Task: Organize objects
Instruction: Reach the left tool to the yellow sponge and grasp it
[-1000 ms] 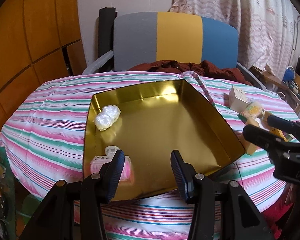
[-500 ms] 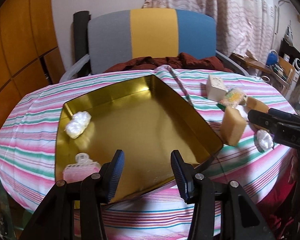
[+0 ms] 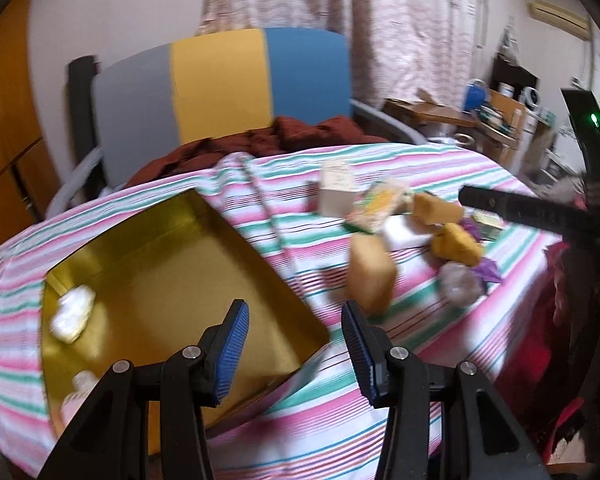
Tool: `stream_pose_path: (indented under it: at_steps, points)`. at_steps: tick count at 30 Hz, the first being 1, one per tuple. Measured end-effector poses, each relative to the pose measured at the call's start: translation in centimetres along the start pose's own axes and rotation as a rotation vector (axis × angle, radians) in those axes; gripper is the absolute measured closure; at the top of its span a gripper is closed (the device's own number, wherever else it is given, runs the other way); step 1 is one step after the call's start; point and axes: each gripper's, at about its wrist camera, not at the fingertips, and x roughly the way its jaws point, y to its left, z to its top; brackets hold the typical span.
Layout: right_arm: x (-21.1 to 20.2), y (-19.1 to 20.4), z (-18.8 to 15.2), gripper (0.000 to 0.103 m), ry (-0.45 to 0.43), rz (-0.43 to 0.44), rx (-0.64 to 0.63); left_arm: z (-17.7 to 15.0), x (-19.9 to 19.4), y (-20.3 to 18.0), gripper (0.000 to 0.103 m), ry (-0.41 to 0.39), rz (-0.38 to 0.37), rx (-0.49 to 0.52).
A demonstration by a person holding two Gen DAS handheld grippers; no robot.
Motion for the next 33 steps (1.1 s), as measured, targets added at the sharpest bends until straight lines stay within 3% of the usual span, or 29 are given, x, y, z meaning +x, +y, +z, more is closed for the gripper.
stream_pose_path:
  at_steps: [5,9,13,24,26,27,28,33]
  points:
    - [-0.4,-4.5,0.5,0.009,0.003,-0.050,0.085,1.3,2.3,-3.0,0.054,0.017,-0.081,0.049]
    - [0.4,-7.1,0.0,0.008,0.042,-0.053,0.159,1.9,4.2,-4.7,0.053,0.042,-0.102,0.079]
    - [1.0,-7.2,0.1,0.008,0.053,-0.028,0.172,2.4,5.8,-5.4,0.047,0.066,-0.109,0.086]
    - [1.6,-6.8,-0.1,0.008,0.057,-0.013,0.144,2.9,9.8,-6.2,0.047,0.114,-0.073,0.110]
    - [1.7,-6.5,-0.1,0.008,0.062,-0.012,0.136,2.8,10.4,-6.2,0.051,0.121,-0.076,0.107]
    - [1.8,-6.4,-0.1,0.008,0.066,-0.013,0.128,2.8,10.7,-6.2,0.061,0.120,-0.079,0.100]
    - [1.9,-6.3,-0.1,0.008,0.069,-0.017,0.121,2.6,11.0,-6.2,0.065,0.125,-0.076,0.100]
    - [2.5,-5.8,0.1,0.008,0.107,-0.022,0.096,2.2,10.5,-6.2,0.068,0.103,-0.095,0.097]
